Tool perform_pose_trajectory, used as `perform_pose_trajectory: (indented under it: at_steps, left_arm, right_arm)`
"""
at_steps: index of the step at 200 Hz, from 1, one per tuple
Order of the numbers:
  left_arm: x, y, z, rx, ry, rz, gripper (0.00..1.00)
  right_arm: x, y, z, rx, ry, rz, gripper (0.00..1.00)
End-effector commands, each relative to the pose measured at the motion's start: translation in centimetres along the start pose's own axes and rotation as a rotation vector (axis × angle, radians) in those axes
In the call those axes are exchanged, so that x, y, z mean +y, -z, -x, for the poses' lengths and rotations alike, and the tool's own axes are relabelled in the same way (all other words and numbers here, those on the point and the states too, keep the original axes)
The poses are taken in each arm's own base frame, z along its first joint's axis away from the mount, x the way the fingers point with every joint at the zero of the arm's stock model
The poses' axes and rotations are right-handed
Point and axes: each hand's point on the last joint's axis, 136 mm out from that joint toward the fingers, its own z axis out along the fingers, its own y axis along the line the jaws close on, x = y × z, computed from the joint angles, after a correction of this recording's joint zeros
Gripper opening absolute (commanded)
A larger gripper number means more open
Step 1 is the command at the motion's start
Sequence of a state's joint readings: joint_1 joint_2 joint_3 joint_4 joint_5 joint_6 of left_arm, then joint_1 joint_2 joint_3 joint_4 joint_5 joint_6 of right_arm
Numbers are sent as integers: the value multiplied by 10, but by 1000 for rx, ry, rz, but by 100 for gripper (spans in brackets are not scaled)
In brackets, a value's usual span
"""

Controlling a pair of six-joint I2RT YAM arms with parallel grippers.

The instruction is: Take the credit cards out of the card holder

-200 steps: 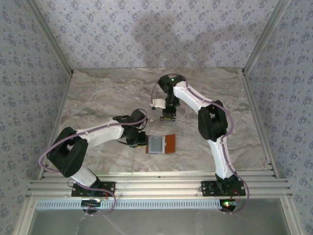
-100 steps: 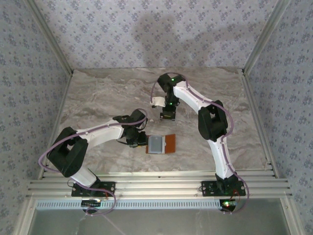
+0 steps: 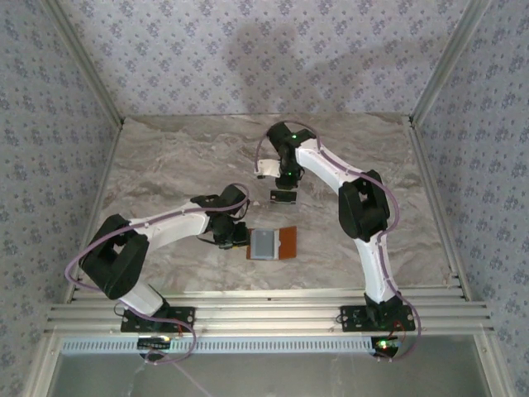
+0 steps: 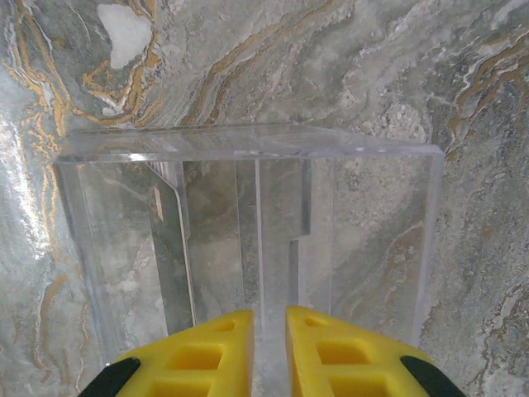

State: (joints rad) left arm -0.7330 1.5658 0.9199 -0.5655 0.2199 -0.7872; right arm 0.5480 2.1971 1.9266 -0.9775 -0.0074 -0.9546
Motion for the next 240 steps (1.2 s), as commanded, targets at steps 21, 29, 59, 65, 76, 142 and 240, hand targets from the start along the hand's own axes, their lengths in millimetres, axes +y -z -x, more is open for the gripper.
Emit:
perform_pose_trajectory:
  at_steps: [21,29,59,65,76,142,240]
  left_arm:
    - [-3,7,3,-6,0,-2,27]
    - [-3,7,3,-7,1,-2,27]
    - [-1,7,2,-5,2,0,27]
    - [-2,7,3,-7,3,-2,27]
    - [-2,7,2,-6,2,-2,27]
    - [-2,7,6,-19,1,-2,26]
    - [-16,-1,23,-16,14,-101,20]
  right_arm:
    - [10,-7,1,13,65,11,19]
    - [11,-9,1,14,64,14,19]
    - [15,-12,-1,18,55,25,19]
    - [15,-13,-1,18,52,25,19]
    - [15,-14,-1,20,35,23,19]
    - [1,19,11,-54,-56,-55,21]
    - [18,76,41,-343,-747,42,25]
